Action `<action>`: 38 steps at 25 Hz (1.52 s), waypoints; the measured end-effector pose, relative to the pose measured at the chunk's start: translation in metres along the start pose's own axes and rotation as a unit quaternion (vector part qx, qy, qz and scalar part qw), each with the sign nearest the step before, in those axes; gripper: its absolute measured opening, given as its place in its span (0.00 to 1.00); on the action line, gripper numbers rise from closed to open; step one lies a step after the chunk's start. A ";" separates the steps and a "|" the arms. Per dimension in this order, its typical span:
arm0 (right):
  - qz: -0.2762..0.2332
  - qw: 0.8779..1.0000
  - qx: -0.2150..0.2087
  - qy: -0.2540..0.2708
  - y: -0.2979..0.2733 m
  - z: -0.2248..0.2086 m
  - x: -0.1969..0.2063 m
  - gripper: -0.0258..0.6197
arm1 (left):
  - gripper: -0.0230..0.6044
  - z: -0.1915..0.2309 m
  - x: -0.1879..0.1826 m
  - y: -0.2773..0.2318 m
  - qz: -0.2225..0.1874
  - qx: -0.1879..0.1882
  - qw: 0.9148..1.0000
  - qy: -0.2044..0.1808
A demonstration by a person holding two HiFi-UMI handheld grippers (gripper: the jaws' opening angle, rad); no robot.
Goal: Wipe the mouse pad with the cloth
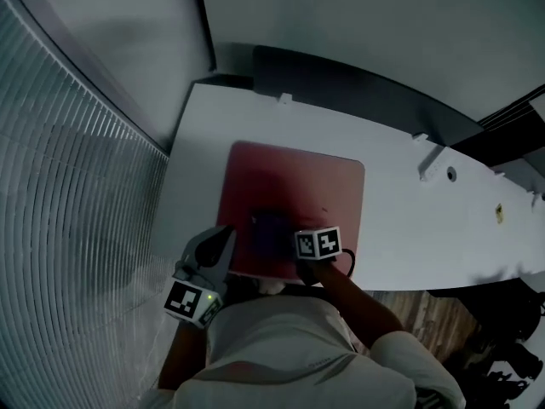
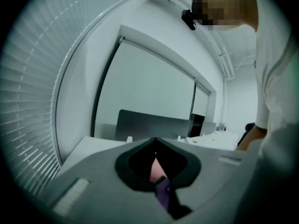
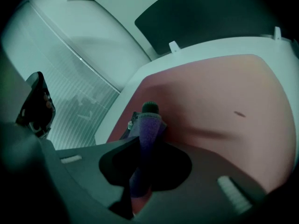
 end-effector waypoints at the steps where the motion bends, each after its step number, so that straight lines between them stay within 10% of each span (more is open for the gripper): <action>1: -0.004 1.000 0.006 -0.002 0.009 -0.009 0.002 0.12 | 0.04 -0.006 -0.002 -0.008 0.001 0.008 1.000 -0.002; 14: -0.081 0.990 0.097 -0.065 0.142 -0.161 0.042 0.12 | 0.04 -0.076 -0.005 -0.078 0.012 0.065 0.998 -0.019; 23: -0.082 0.990 0.106 -0.048 0.196 -0.204 0.051 0.12 | 0.04 -0.104 0.003 -0.097 0.017 0.012 1.000 -0.017; 38: -0.070 0.985 -0.150 0.050 0.102 0.042 -0.009 0.12 | 0.04 -0.067 0.011 0.005 0.003 -0.080 0.997 -0.006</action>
Point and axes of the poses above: the fingertips, and each gripper's own axes: y backward along the fingers, z to its left, x out of its underside, the point moved 1 cm from there along y, backward along the fingers, and after that the axes turned 5 degrees about x, right-handed, at the moved point
